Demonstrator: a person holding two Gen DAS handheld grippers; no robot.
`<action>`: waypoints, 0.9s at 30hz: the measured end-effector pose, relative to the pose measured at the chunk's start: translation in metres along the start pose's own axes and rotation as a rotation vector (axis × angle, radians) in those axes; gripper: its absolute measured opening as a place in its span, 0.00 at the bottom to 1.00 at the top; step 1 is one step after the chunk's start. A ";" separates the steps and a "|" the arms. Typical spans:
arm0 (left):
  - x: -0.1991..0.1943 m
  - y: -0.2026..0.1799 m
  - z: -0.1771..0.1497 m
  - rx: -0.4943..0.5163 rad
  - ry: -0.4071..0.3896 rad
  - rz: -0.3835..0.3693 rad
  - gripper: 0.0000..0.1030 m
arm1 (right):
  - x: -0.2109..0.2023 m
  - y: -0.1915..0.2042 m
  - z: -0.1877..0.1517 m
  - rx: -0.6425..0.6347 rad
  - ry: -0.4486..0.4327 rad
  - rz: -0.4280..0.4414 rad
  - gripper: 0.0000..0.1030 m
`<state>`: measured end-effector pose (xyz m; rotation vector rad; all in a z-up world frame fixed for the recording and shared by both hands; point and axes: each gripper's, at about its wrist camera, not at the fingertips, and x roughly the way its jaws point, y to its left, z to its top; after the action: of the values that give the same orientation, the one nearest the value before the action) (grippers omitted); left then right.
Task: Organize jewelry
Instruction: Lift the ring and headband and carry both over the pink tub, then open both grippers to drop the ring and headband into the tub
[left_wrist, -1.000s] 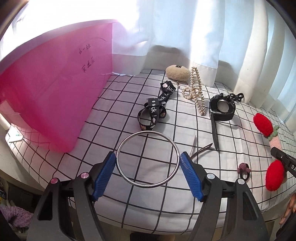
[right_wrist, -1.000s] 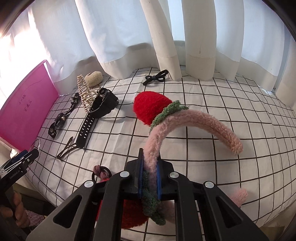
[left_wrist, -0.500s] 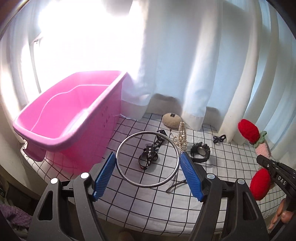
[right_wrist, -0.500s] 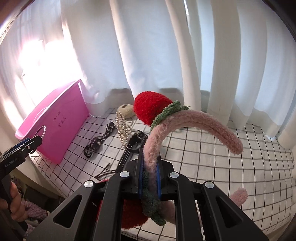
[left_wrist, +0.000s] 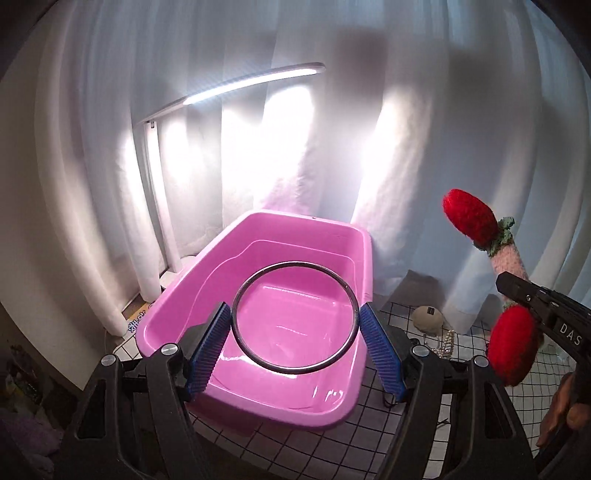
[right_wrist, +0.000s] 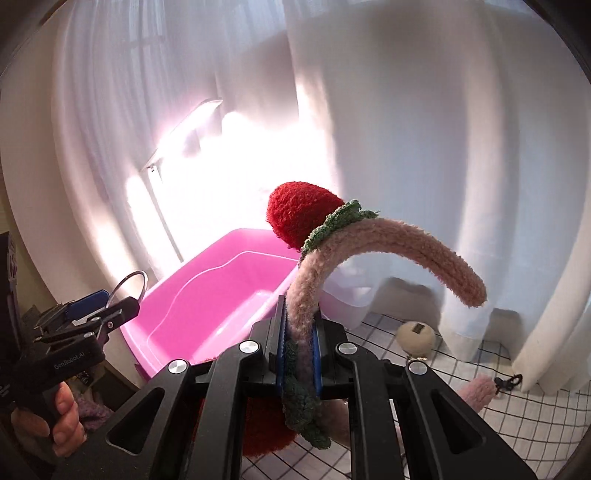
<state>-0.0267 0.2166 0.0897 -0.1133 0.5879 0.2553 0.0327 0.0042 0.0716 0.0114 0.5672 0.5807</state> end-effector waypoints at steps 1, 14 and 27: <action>0.006 0.012 0.004 -0.002 0.006 0.008 0.67 | 0.012 0.011 0.007 -0.009 0.005 0.016 0.11; 0.119 0.079 0.019 -0.018 0.250 -0.037 0.67 | 0.179 0.111 0.071 -0.129 0.206 0.102 0.11; 0.177 0.097 0.010 -0.028 0.440 -0.032 0.68 | 0.289 0.106 0.059 -0.099 0.583 0.038 0.12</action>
<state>0.0945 0.3481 -0.0044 -0.2082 1.0187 0.2078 0.2067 0.2530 -0.0064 -0.2485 1.1041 0.6500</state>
